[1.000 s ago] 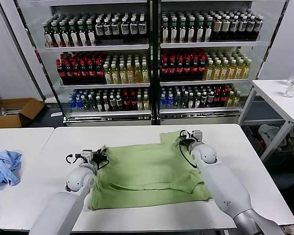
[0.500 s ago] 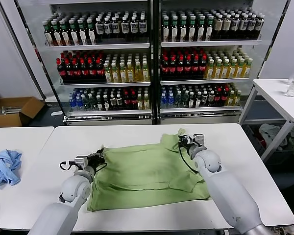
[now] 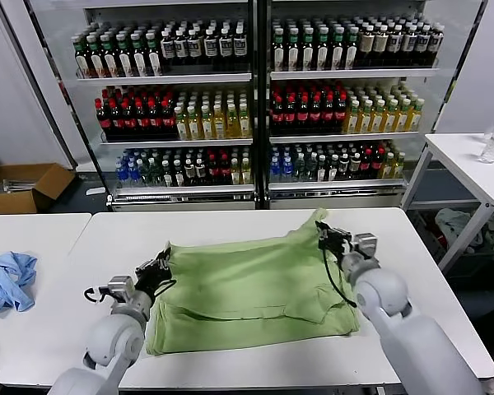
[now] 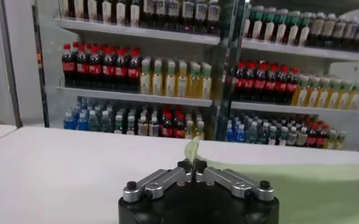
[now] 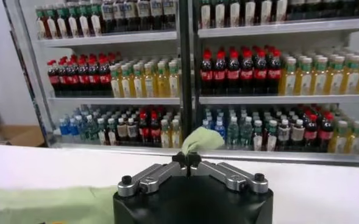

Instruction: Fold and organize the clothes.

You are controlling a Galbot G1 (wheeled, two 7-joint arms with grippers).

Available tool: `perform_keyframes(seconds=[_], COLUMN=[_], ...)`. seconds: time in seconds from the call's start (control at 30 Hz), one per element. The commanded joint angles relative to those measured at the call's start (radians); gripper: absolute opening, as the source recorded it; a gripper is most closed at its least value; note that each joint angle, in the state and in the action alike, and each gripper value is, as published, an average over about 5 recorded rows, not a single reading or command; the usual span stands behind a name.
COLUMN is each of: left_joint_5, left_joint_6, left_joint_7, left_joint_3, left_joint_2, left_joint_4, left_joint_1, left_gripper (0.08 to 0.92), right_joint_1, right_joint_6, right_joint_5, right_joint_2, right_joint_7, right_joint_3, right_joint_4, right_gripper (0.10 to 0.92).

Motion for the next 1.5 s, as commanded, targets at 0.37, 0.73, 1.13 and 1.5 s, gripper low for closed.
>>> perform_keyframes(seconds=[0.37,0.73,1.13,1.5], left_joint_5=[0.081,0.272,0.393,0.357], left_joint_6=[0.062,0.038,0.038,0.015], left_joint_7=[0.031,0.007,-0.115,-0.121], left_joint_3=[-0.063,-0.035,-0.031,-0.028], left_joint_2=[0.023,-0.053,-0.195,-0.224], left_joint_4=[-0.112,-0.125,-0.135,-0.067], left_joint_1=[0.237,0.251,0.34,0.292], left_gripper=[0.088,0.289,0.636,0.804], right_joint_1=[-0.459,-0.437,-0.488,-0.514], right_joint_6=[-0.033,-0.07,-0.045,-0.032], right_joint_5=[-0.068,-0.14,-0.172,-0.186], right_joint_2=[0.006,0.045,0.042,0.038], right_joint_7=[0.037,0.052,0.057,0.058], right_joint_3=[0.198,0.152,0.186,0.186], right_joint_4=[0.248,0.251,0.294,0.3], right_gripper=[0.106,0.293,0.622,0.821])
